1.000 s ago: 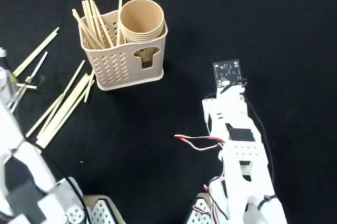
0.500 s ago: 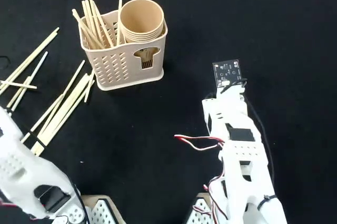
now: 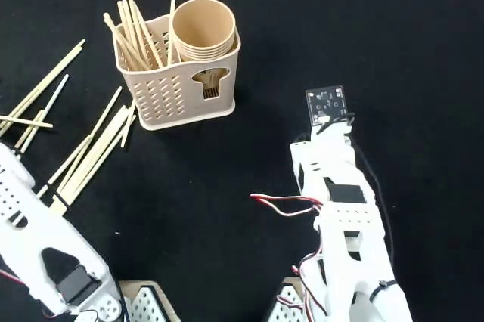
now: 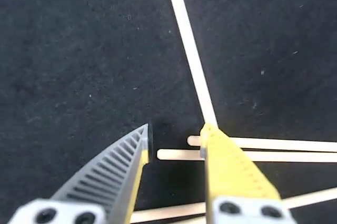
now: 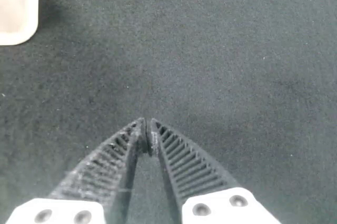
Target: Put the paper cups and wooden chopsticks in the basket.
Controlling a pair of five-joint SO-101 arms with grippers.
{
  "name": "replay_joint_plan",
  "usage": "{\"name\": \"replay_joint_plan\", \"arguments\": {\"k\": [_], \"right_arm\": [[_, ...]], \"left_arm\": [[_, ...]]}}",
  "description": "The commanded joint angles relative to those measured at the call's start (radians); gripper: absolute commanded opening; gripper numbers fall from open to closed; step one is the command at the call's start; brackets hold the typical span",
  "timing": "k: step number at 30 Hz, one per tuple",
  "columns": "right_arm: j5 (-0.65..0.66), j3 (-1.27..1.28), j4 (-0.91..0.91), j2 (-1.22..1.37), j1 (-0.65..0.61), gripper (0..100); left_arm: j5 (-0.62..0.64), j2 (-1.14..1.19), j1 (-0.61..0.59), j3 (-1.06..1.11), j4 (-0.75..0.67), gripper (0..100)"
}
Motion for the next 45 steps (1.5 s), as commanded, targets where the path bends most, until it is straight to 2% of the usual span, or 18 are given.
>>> {"name": "replay_joint_plan", "arguments": {"k": [1,5,10,14,17,22,25,36,38,41,45], "right_arm": [[0.008,-0.012,-0.012,-0.022,-0.005,1.3],[0.008,-0.012,-0.012,-0.022,-0.005,1.3],[0.008,-0.012,-0.012,-0.022,-0.005,1.3],[0.008,-0.012,-0.012,-0.022,-0.005,1.3],[0.008,-0.012,-0.012,-0.022,-0.005,1.3],[0.008,-0.012,-0.012,-0.022,-0.005,1.3],[0.008,-0.012,-0.012,-0.022,-0.005,1.3],[0.008,-0.013,-0.012,-0.022,-0.005,1.3],[0.008,-0.013,-0.012,-0.022,-0.005,1.3],[0.008,-0.013,-0.012,-0.022,-0.005,1.3],[0.008,-0.013,-0.012,-0.022,-0.005,1.3]], "left_arm": [[0.011,0.086,-0.001,-0.229,0.089,17],[0.012,0.173,0.001,-0.366,0.158,16],[0.012,0.247,0.001,-0.532,0.227,8],[0.011,0.258,0.001,-0.651,0.338,10],[0.009,0.209,0.001,-0.644,0.359,11],[0.018,0.183,0.001,-0.644,0.316,13],[0.103,0.187,-0.002,-0.625,0.241,17],[0.149,0.235,0.001,-0.357,-0.057,18],[0.172,0.244,-0.005,-0.335,-0.069,17],[0.170,0.245,-0.007,-0.328,-0.043,9],[0.173,0.239,-0.007,-0.341,0.008,7]]}}
